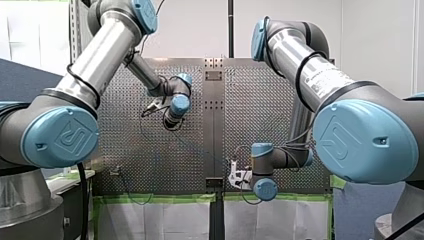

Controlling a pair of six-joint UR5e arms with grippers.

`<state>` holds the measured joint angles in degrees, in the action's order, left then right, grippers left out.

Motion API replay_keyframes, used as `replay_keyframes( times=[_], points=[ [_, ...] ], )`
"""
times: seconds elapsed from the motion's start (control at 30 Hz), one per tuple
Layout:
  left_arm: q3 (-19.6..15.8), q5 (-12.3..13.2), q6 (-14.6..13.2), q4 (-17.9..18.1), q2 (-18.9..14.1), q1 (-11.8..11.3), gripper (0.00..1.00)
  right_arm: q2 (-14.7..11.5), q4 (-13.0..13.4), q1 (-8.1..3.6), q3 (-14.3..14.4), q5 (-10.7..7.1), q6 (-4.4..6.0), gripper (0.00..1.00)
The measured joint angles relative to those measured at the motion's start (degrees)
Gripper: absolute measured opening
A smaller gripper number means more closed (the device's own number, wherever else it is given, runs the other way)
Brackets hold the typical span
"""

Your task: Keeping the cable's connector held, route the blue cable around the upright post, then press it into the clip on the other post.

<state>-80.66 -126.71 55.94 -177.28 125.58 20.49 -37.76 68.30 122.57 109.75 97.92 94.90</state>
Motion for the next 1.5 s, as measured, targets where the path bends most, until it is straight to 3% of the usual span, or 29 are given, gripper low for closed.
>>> replay_keyframes(
  times=[0.4, 0.73, 1.13, 1.5],
  points=[
    [0.0, 1.3, 2.4, 0.6, 4.8, 0.8, 1.0, 0.0, 0.0, 0.0, 0.0, 0.0, -0.04, 0.0],
    [0.0, 3.7, 6.5, 2.4, 5.6, 2.1, 1.0, 0.0, 0.0, 0.0, 0.0, -0.16, -0.13, 0.0],
    [0.0, 5.5, 9.7, 1.5, 7.4, 3.1, 1.0, 0.0, -0.1, 0.08, 0.0, -2.65, -0.69, 0.0],
    [0.0, 10.6, 14.7, 3.6, 9.2, 5.2, 1.0, 0.0, -0.2, 0.18, 0.0, -4.72, -0.98, 0.0]
  ],
)
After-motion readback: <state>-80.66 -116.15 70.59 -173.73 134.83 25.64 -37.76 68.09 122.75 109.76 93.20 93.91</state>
